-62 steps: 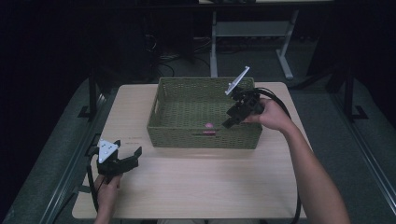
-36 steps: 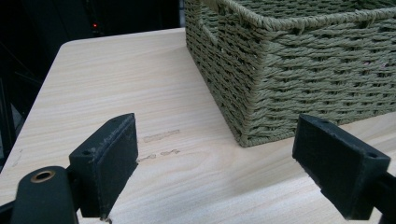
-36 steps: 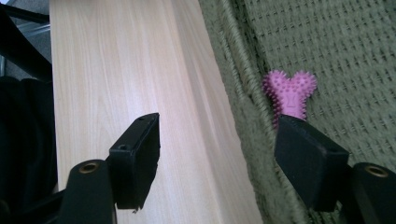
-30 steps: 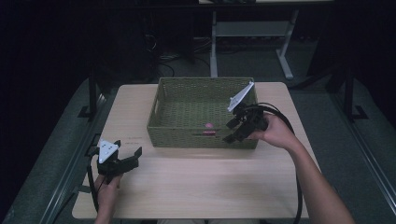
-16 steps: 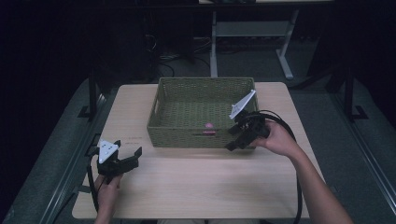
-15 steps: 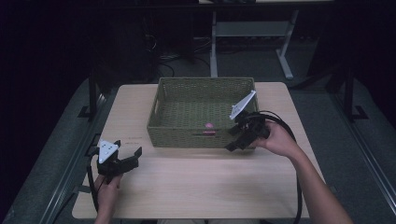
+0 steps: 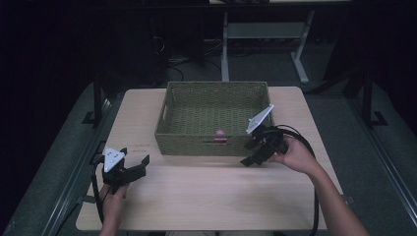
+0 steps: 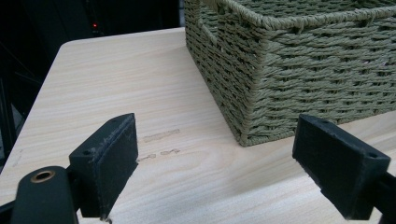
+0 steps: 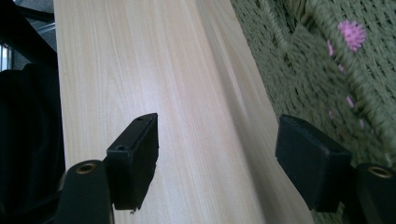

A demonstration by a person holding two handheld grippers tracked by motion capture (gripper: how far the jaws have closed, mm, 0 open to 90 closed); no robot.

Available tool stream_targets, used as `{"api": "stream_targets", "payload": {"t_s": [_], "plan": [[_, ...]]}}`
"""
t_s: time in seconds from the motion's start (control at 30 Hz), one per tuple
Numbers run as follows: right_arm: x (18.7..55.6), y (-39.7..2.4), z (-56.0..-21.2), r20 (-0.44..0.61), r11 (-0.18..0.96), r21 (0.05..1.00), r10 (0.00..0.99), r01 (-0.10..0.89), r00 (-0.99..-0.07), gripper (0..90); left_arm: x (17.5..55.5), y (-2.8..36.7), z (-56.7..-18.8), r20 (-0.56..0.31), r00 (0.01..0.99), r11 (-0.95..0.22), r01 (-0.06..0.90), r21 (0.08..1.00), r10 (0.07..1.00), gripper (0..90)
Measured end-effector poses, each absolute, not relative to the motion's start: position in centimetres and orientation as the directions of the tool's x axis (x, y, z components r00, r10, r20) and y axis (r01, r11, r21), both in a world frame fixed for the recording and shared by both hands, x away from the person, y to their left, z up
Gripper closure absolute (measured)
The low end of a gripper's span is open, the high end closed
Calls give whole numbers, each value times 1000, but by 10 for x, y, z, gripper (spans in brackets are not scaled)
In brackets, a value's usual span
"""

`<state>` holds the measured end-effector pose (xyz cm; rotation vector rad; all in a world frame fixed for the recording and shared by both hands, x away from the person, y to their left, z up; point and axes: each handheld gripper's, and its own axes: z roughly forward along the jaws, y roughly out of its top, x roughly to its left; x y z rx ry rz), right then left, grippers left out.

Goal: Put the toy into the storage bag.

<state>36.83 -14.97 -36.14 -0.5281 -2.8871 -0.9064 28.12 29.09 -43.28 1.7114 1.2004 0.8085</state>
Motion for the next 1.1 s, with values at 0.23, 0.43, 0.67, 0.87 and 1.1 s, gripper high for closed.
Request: {"api": "stream_targets", "payload": {"t_s": [0.23, 0.43, 0.67, 0.87, 1.1], "plan": [[365, -155, -368, 176, 760, 544, 312, 356, -934, 293, 281, 291, -433, 26, 322, -155, 381, 911, 946, 137], [362, -159, -373, 186, 753, 545, 320, 368, -929, 288, 281, 291, -433, 27, 324, -156, 380, 912, 946, 137], [358, -165, -379, 191, 746, 549, 327, 377, -925, 279, 281, 292, -433, 27, 324, -156, 381, 911, 946, 137], [353, -170, -386, 200, 736, 553, 339, 392, -919, 274, 281, 292, -433, 27, 322, -156, 381, 911, 946, 137], [343, -178, -394, 199, 729, 555, 352, 401, -915, 270, 281, 291, -433, 24, 323, -152, 380, 912, 946, 137]]}}
